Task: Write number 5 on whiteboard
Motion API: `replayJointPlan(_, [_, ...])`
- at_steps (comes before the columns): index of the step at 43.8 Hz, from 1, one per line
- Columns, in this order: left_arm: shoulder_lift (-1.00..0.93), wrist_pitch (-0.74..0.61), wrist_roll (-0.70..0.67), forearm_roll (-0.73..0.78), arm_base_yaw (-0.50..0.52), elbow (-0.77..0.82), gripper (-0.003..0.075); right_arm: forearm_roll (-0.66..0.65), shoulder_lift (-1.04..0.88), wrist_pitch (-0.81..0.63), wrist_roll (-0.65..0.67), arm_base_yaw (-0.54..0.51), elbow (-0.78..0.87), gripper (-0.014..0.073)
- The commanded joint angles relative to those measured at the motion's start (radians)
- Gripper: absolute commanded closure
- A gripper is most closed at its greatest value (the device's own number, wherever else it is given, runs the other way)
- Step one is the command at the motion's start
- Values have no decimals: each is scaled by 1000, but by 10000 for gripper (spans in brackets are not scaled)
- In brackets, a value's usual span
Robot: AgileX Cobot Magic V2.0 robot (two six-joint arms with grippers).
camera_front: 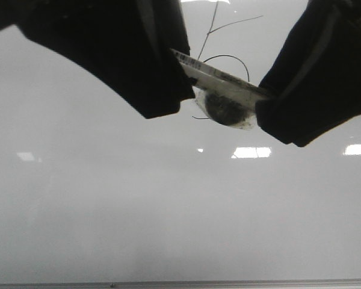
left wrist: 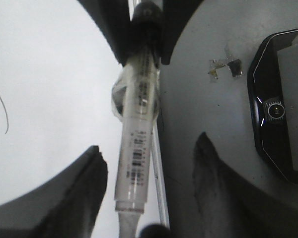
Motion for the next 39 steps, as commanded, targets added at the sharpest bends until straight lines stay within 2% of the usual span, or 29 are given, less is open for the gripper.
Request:
replayJointPlan(1, [-30,-63,-5,-1,-10,-34,420,7,-21,-60,-11,2,-22,655])
replayJointPlan(19, [-30,-91,-5,-1,-10,-34,444,7,-21,-59,-11,2,-22,655])
replayJointPlan(28, [-30,-91,-5,-1,-10,-34,559,8,-21,-59,-11,2,-22,655])
replayJointPlan(39, [-30,-87,-5,-3,-10,-34,632,8,-21,-59,-11,2,-22,655])
